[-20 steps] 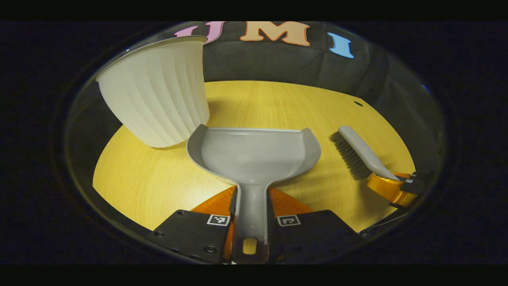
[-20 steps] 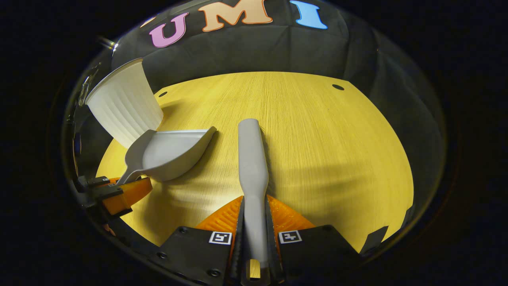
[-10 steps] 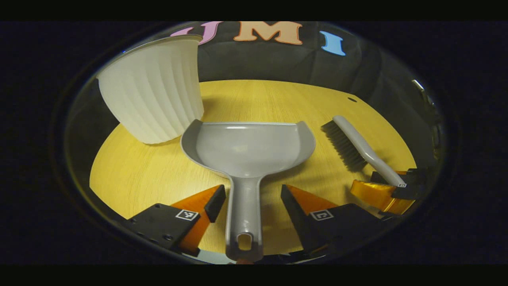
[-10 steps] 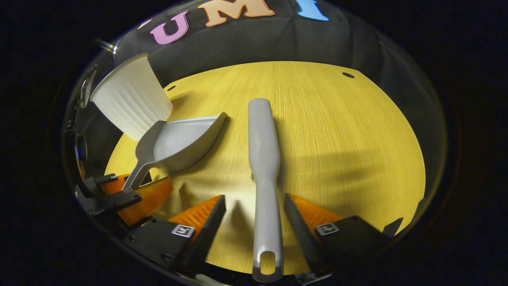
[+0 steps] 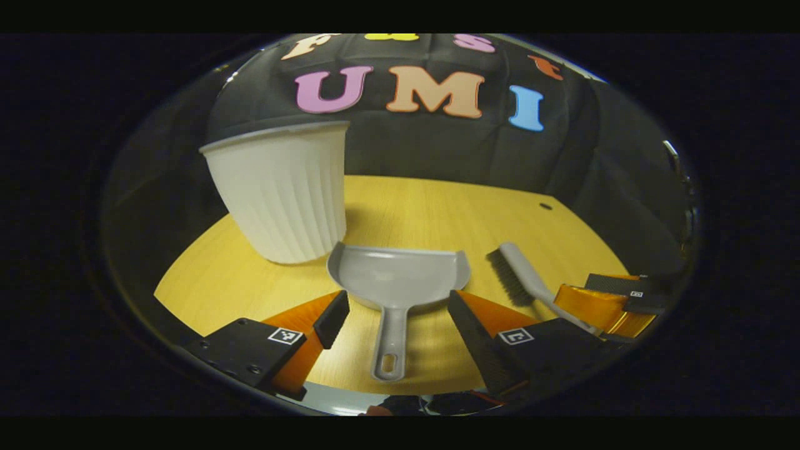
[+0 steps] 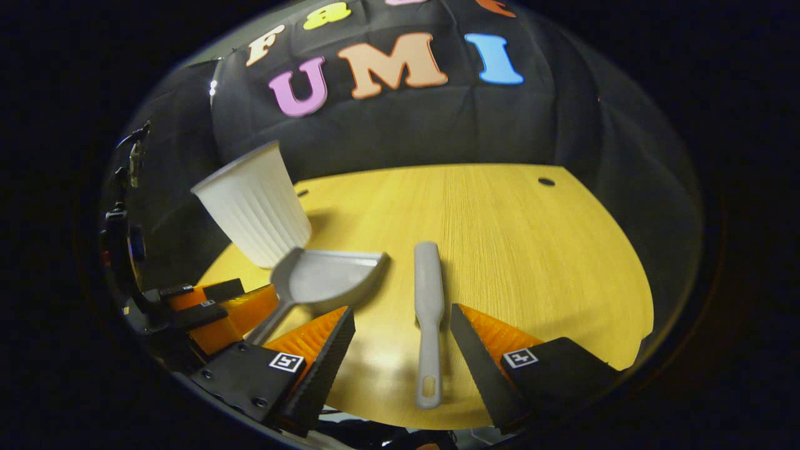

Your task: Pick up the small broom and dustpan from the desktop, sweep the trash into the dustpan with the broom, and then empty the trash into the garbage bin.

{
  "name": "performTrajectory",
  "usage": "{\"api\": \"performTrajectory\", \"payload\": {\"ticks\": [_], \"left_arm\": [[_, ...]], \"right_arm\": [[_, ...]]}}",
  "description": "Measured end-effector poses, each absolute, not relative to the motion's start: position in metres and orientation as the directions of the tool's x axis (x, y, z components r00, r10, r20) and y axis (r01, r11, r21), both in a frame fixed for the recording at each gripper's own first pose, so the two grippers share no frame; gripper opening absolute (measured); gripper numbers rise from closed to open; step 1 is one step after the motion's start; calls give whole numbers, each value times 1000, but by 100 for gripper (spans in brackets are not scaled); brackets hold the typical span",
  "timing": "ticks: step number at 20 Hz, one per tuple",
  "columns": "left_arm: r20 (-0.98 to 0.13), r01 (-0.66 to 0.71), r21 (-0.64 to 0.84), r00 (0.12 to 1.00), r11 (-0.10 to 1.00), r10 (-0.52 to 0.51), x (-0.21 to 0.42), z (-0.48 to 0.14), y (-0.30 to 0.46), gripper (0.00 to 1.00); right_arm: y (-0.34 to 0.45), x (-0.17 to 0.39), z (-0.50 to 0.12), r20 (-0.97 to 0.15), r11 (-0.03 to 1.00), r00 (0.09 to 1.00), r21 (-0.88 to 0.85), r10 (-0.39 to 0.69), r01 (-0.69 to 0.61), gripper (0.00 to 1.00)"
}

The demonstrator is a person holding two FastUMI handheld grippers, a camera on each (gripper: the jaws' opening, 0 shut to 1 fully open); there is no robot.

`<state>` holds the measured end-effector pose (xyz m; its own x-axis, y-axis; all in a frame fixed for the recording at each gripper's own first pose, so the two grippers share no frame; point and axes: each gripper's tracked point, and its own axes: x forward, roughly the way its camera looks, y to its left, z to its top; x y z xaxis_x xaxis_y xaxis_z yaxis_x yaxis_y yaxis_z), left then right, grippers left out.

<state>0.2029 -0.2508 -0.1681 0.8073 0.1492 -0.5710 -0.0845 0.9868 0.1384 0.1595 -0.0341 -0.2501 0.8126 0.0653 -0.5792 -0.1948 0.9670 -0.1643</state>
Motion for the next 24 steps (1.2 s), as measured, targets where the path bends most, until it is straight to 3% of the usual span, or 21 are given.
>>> {"api": "performTrajectory", "payload": {"ticks": [3,6,9,10,11,24], "left_arm": [[-384,-76,158,914,985,133,202,-93,-260,97],[-260,-94,186,955,978,141,190,-35,-255,94],[-244,-141,192,952,971,187,182,-37,-245,96],[-249,-153,183,948,971,196,178,-38,-243,94],[-258,-154,167,947,974,194,177,-39,-244,94],[-217,-159,130,958,979,185,182,-25,-234,95]], "right_arm": [[-5,129,-196,-455,964,877,-124,156,-235,99],[2,106,-157,-332,969,930,-129,158,-211,99],[8,91,-134,-210,975,968,-140,138,-170,98],[7,88,-132,-181,976,975,-151,131,-159,94],[9,84,-132,-165,976,978,-158,126,-152,98],[20,80,-135,-156,981,983,-150,95,-119,98]]}}
